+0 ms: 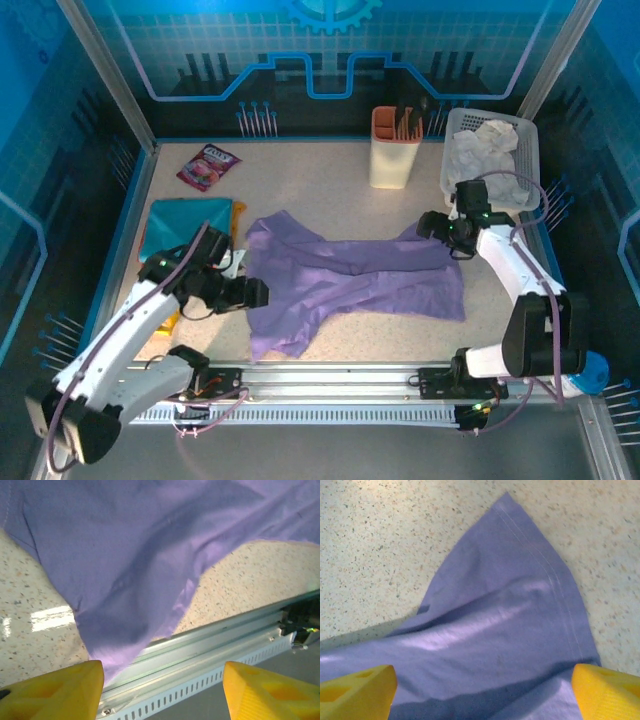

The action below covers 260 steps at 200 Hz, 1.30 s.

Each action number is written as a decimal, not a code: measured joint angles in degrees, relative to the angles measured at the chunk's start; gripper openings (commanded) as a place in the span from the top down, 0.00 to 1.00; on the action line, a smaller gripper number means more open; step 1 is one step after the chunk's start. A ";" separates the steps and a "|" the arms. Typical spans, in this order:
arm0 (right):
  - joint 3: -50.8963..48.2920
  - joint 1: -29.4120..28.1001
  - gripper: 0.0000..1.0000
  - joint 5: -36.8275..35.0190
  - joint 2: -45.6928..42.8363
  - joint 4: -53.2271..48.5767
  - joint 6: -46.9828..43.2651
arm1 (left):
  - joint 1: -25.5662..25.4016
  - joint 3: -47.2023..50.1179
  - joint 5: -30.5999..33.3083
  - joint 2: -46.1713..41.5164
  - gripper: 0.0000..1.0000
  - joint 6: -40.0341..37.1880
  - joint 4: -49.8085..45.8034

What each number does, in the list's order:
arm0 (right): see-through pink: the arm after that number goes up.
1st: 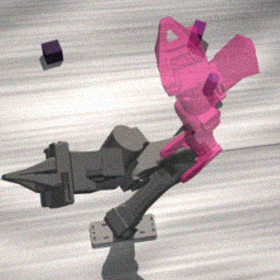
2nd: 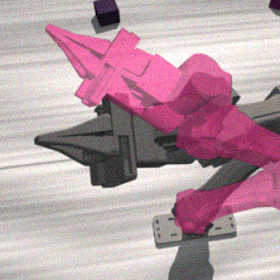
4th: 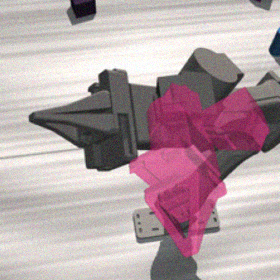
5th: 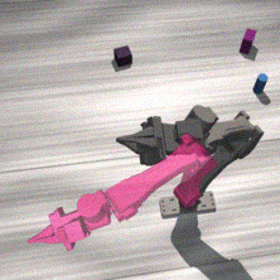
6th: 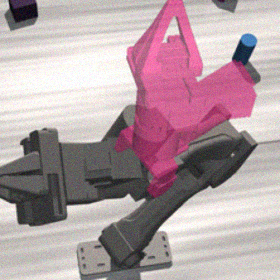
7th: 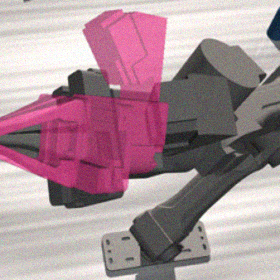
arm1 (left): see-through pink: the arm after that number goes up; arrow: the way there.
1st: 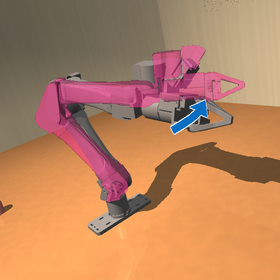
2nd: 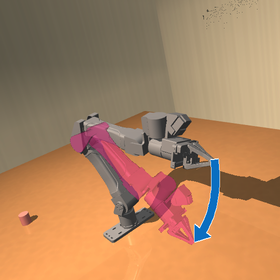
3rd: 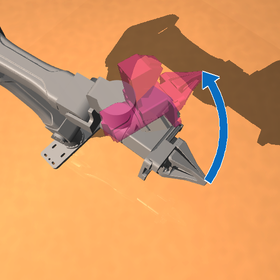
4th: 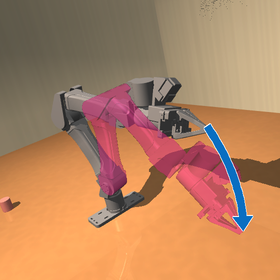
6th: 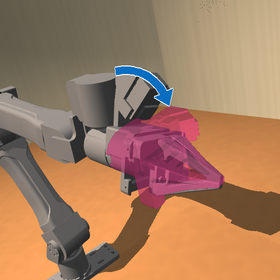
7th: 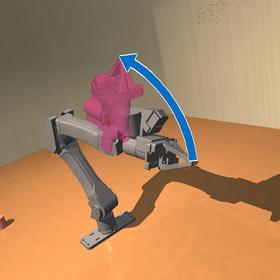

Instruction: Fold and stack the t-shirts

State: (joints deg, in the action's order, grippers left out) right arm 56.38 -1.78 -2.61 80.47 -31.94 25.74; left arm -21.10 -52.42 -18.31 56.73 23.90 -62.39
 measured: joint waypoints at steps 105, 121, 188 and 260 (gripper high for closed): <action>15.15 -5.20 0.18 -8.98 26.49 0.87 -0.44 | 8.41 -21.90 8.46 39.87 0.39 -0.17 20.52; 18.12 -5.55 0.23 -9.27 29.75 0.87 -0.70 | 8.41 -24.63 8.72 44.44 0.40 -0.28 22.03; 22.27 -6.51 1.00 -9.35 34.32 -0.17 -0.37 | 8.41 -31.39 9.60 51.01 0.41 -0.33 23.28; 16.70 -6.54 1.00 -8.22 18.36 1.40 0.76 | 8.24 -42.66 9.38 62.90 0.46 -0.42 21.92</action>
State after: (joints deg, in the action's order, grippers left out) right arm 73.08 -8.32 -10.83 98.83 -30.55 26.50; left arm -12.86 -95.09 -8.93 119.63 23.49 -40.47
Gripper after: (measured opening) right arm 0.055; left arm 0.533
